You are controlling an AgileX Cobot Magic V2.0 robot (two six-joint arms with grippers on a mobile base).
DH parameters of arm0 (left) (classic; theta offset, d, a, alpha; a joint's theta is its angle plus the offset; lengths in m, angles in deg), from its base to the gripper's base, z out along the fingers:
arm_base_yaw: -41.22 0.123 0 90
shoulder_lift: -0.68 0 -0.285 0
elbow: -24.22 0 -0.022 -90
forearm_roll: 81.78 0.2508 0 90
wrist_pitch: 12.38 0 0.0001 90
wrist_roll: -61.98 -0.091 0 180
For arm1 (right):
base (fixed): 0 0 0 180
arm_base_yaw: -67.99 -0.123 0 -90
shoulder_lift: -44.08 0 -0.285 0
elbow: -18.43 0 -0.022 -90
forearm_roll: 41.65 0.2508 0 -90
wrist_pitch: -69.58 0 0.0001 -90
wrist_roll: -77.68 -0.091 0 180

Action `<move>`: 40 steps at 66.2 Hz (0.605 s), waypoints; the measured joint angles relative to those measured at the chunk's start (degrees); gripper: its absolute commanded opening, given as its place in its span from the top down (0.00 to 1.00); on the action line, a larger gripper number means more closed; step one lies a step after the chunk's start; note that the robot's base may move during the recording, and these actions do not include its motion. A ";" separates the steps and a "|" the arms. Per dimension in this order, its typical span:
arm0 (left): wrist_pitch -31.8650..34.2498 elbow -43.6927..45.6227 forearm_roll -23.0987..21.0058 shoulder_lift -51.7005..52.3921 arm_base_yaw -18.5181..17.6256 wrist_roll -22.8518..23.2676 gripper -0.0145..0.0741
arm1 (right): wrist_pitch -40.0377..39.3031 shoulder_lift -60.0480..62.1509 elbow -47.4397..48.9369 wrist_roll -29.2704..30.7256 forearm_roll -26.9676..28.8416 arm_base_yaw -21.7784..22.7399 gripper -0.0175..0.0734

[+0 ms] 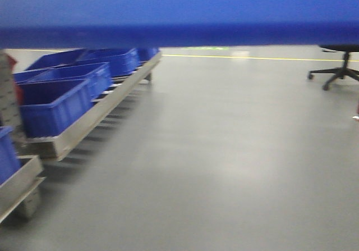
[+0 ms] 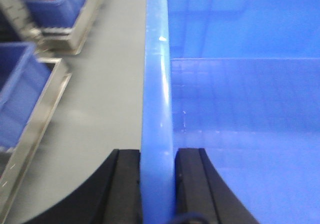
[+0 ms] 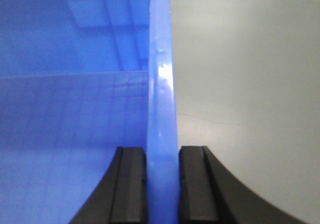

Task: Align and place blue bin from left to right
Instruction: 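Turn and drive the base across the floor carrying the blue bin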

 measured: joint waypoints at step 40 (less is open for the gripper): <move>0.11 0.00 0.00 0.00 -0.10 0.00 0.96 | 0.10 0.00 0.00 0.00 0.00 0.00 0.88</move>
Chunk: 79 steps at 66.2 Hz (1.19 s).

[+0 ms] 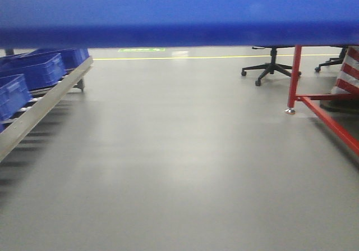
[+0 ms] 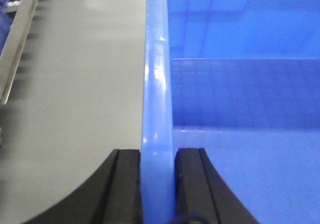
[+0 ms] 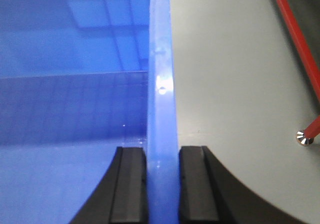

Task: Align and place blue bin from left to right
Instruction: 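Turn and drive the base across the floor carrying the blue bin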

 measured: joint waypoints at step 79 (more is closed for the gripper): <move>0.00 0.00 0.00 0.00 0.01 0.00 0.96 | -0.35 0.00 0.00 0.00 -0.10 0.00 0.88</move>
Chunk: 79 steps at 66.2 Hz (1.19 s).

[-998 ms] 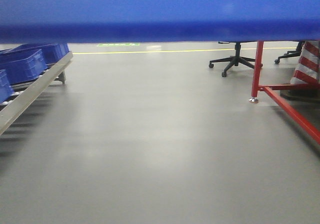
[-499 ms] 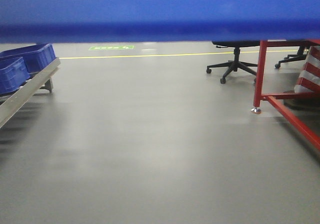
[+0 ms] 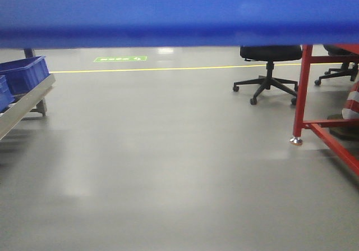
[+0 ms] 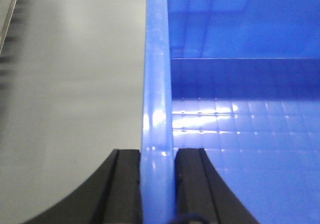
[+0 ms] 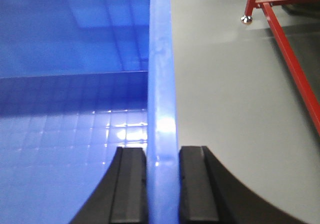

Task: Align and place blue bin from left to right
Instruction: 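Turn and drive the base across the floor carrying the blue bin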

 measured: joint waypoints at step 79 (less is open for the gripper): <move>-0.11 0.00 0.97 0.10 0.00 0.00 0.96 | -1.30 0.00 0.00 0.00 -0.22 0.00 0.88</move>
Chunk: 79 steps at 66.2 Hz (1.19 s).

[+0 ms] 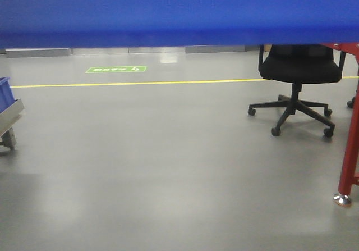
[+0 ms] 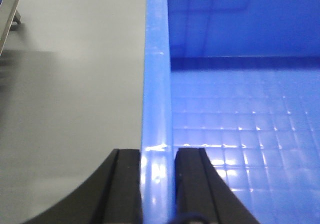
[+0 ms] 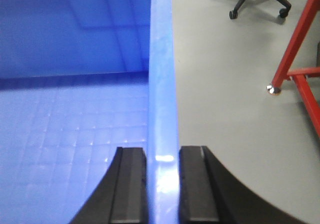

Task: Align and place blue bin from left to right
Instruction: 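Turn and drive the base across the floor carrying the blue bin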

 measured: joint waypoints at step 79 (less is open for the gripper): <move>0.00 0.00 0.14 0.00 0.00 0.00 0.96 | -0.11 0.00 0.00 0.00 -0.04 0.00 0.88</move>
